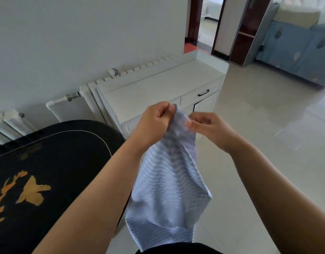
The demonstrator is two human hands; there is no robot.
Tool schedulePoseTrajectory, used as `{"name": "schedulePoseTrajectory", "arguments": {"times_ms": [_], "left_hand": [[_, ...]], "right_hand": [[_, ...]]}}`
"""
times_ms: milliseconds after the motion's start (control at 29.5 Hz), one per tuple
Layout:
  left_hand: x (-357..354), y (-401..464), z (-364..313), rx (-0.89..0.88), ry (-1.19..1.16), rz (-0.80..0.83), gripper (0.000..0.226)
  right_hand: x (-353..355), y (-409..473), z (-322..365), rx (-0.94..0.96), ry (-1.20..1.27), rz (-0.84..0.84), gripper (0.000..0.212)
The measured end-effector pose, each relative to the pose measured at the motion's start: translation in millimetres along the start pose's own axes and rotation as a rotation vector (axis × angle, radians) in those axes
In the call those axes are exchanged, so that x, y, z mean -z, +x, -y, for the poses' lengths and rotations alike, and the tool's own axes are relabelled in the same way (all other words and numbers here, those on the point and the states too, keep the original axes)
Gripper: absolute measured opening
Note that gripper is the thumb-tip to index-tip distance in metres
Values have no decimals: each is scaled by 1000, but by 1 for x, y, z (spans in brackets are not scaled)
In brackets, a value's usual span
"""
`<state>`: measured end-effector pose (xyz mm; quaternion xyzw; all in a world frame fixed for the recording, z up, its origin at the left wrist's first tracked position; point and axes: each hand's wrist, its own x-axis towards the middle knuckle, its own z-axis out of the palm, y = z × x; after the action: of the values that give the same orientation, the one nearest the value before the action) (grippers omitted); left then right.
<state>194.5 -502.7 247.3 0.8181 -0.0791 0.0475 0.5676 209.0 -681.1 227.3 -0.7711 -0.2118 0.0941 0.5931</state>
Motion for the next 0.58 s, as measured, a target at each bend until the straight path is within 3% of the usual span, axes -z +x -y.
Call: {"name": "schedulePoseTrajectory", "arguments": {"times_ms": [102, 271, 407, 576], "left_hand": [[6, 19, -24, -71, -5, 61, 39], [14, 46, -52, -126, -72, 162, 50], [20, 65, -61, -153, -71, 147, 53], [16, 78, -57, -152, -4, 104, 49]], "right_hand": [[22, 8, 6, 29, 57, 17, 70], [37, 9, 10, -14, 44, 43, 50], [45, 0, 4, -19, 81, -33, 69], [46, -20, 8, 98, 117, -147, 45]]}}
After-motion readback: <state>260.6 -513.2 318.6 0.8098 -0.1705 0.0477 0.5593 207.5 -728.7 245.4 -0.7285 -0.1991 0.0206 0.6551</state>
